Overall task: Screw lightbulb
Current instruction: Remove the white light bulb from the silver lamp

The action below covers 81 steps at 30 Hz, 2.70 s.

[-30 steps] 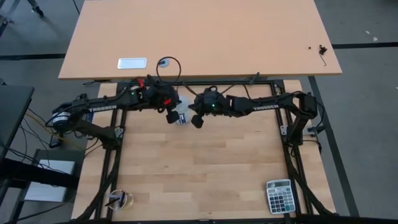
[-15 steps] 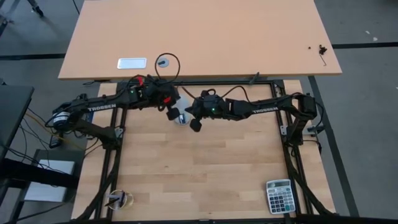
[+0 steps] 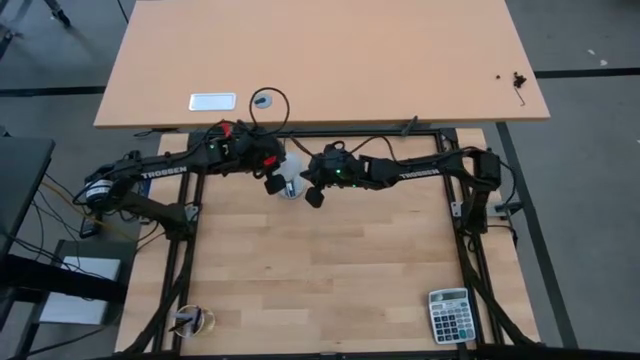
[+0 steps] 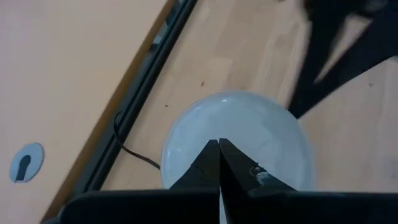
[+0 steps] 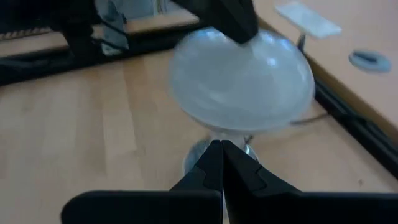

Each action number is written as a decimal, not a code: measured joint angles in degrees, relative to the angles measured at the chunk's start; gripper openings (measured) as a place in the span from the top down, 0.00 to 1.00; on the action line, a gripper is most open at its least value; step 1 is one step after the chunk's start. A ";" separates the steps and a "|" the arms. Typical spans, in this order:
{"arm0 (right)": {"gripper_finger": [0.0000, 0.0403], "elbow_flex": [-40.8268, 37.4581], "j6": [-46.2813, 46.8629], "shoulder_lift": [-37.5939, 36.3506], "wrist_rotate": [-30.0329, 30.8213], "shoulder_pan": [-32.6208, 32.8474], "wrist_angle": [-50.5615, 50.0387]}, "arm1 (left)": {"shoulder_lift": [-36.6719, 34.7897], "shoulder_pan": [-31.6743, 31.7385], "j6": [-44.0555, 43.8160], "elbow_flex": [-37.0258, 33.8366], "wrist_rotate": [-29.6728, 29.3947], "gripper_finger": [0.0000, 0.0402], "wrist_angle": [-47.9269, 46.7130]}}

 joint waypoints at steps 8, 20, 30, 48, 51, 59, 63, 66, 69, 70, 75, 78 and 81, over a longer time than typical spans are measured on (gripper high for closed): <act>0.98 0.04 1.12 0.21 0.00 -1.28 0.90 | 0.11 0.00 -0.04 0.04 0.57 1.00 -0.77; 0.98 0.11 1.07 -2.07 0.22 1.03 2.62 | -1.46 0.00 0.05 -0.07 -1.71 1.00 -0.28; 0.98 0.11 0.03 -1.69 0.20 1.22 3.14 | -0.53 0.37 0.06 -0.22 -2.33 1.00 -1.91; 0.98 0.11 0.03 -1.58 0.09 -2.50 0.97 | -0.53 0.39 -0.35 -0.76 -1.20 1.00 -1.89; 0.98 0.11 0.04 -1.58 0.11 -3.74 0.82 | -0.53 0.39 -0.44 -0.76 -0.94 1.00 -1.87; 0.98 0.09 0.05 -3.66 0.78 -5.92 -0.69 | -0.48 0.31 -0.39 -0.76 -0.09 1.00 -1.83; 0.98 0.11 0.05 -4.53 -0.73 -2.65 -1.10 | -0.48 0.33 -0.15 -0.77 -0.18 1.00 -1.85; 0.98 0.11 0.76 -4.41 -2.43 -0.07 -0.60 | -0.46 0.37 -0.13 -0.79 -0.41 1.00 -1.85; 0.98 0.10 0.88 -3.37 -1.93 1.46 -0.13 | -0.44 0.35 -0.13 -0.81 -0.48 1.00 -1.85; 0.98 0.07 0.86 -3.19 -1.50 1.68 -0.24 | -0.44 0.35 -0.13 -0.81 -0.48 1.00 -1.87; 0.98 0.14 0.62 -1.64 -1.00 0.59 1.93 | -0.44 0.35 -0.20 -0.83 -0.48 1.00 -1.68; 0.98 0.22 0.86 -0.89 -1.09 -0.36 2.50 | -0.42 0.37 -0.21 -0.87 -0.56 1.00 -1.59; 0.98 0.22 0.90 -0.75 -1.29 -1.07 2.30 | -0.42 0.39 -0.20 -0.87 -0.90 1.00 -1.72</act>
